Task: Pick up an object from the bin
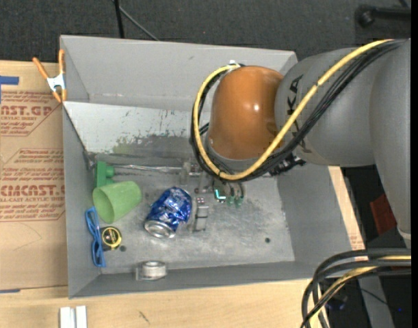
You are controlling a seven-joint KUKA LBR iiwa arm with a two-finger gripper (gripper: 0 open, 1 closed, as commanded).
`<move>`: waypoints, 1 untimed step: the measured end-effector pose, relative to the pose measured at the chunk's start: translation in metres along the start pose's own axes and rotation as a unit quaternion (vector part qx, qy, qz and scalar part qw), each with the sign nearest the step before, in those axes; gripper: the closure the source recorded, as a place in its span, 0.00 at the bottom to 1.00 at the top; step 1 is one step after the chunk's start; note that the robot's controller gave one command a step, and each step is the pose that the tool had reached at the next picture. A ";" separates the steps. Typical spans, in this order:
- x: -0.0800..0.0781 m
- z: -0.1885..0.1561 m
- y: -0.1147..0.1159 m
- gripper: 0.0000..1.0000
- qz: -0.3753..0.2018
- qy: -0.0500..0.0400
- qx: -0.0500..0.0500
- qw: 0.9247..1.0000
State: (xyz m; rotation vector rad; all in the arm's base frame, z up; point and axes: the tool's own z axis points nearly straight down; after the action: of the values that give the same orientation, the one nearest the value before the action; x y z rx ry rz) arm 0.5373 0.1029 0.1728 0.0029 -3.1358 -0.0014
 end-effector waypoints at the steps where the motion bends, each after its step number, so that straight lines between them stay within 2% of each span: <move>1: -0.020 0.104 0.014 0.00 -0.176 -0.002 0.001 0.984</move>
Offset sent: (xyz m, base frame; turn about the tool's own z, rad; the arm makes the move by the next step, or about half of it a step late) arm 0.0199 0.0138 -0.1028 -0.3540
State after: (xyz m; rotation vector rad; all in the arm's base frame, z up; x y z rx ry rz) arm 0.5563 0.1174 0.0683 0.5566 -3.0896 -0.0007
